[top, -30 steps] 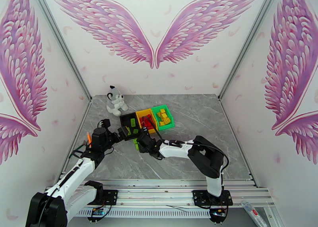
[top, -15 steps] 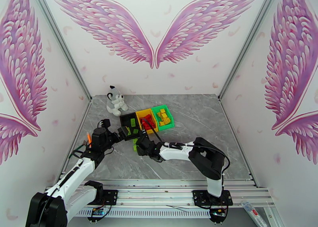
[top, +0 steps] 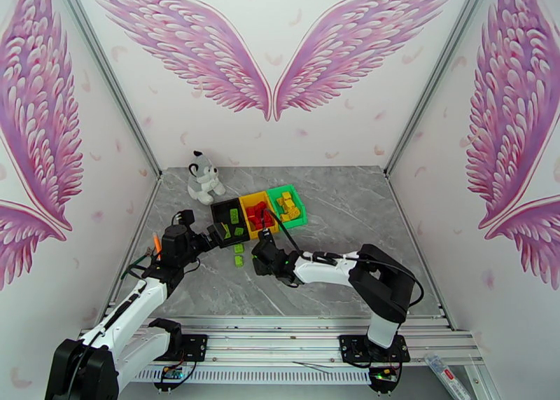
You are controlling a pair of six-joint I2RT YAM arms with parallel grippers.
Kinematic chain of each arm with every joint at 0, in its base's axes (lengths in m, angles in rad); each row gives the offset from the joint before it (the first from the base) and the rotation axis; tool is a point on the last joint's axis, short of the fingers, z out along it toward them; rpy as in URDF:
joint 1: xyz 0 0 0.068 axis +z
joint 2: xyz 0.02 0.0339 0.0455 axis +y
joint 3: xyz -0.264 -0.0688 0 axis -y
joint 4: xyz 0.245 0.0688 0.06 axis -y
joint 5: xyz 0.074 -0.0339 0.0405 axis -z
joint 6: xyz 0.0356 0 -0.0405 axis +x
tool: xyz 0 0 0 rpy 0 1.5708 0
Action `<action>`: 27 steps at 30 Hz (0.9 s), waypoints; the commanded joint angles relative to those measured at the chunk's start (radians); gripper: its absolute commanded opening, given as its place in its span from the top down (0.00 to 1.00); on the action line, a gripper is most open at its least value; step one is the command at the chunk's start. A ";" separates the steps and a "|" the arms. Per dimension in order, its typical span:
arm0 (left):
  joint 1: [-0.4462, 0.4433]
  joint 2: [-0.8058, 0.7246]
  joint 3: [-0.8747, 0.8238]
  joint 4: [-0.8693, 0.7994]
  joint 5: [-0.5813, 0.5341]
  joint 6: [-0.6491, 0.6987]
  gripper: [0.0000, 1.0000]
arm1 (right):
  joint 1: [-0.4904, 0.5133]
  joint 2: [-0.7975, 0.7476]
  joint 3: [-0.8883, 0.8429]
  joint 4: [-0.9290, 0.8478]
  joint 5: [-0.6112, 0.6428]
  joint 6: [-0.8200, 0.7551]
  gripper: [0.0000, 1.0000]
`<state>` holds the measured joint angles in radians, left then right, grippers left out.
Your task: Sort the legos into containers by color
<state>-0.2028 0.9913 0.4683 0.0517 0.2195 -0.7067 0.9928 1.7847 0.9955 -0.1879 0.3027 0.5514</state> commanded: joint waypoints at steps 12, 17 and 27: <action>0.044 -0.051 0.024 -0.028 0.006 0.006 0.01 | 0.044 0.082 0.071 -0.019 -0.049 -0.031 0.30; 0.067 -0.048 0.018 -0.021 0.025 -0.004 0.01 | 0.041 0.134 0.112 -0.041 -0.021 -0.033 0.37; 0.137 -0.005 0.004 0.011 0.087 -0.041 0.01 | 0.037 0.085 0.106 -0.053 -0.005 -0.029 0.75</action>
<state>-0.0895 0.9730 0.4683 0.0494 0.2703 -0.7296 1.0286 1.9041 1.0966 -0.2131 0.2844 0.5236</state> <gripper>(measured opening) 0.988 0.335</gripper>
